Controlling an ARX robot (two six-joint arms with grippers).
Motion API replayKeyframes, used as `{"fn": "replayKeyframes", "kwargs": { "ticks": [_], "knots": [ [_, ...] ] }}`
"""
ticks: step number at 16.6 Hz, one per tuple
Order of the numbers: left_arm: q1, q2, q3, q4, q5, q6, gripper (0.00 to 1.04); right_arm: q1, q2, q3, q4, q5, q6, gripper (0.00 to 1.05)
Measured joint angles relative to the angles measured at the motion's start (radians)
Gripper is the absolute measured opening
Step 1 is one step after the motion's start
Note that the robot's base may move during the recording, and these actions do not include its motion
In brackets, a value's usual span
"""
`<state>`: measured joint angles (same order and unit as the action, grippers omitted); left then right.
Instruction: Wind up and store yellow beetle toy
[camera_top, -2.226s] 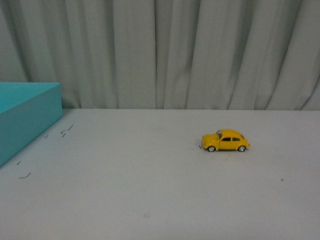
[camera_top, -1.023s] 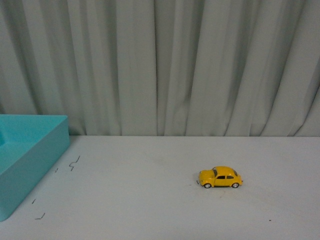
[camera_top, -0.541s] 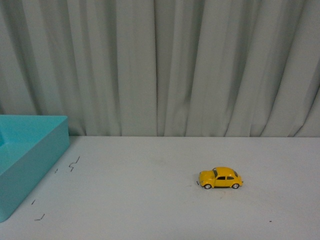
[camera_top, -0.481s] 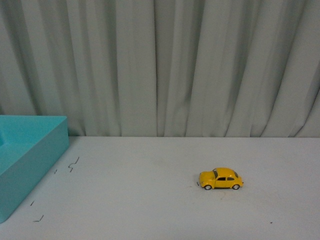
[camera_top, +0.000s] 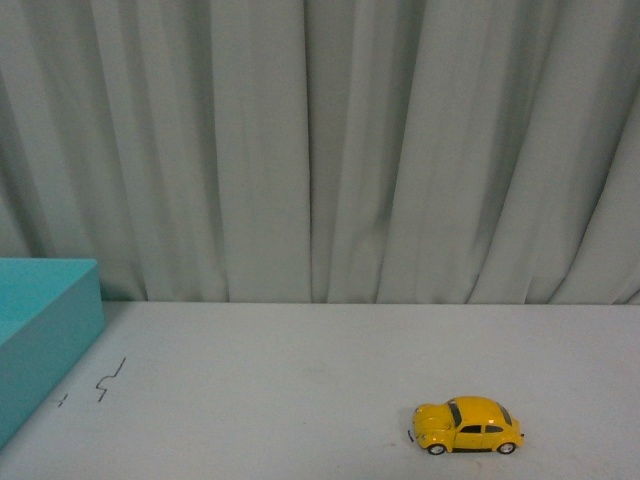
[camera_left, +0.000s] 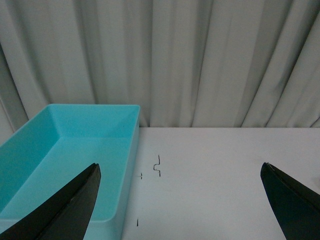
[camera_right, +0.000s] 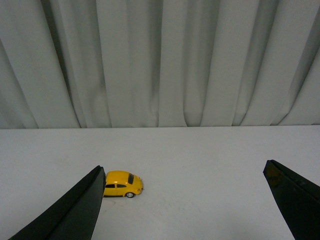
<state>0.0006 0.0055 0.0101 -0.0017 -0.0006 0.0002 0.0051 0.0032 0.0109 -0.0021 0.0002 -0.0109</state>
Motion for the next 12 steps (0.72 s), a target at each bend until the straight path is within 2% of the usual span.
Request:
{"fn": "replayKeyframes", "kwargs": {
  "ticks": [12],
  "knots": [
    [0.000,0.000,0.000,-0.002,0.000,0.000,0.98,0.000,0.000,0.000,-0.002,0.000,0.000,0.98]
  ]
}}
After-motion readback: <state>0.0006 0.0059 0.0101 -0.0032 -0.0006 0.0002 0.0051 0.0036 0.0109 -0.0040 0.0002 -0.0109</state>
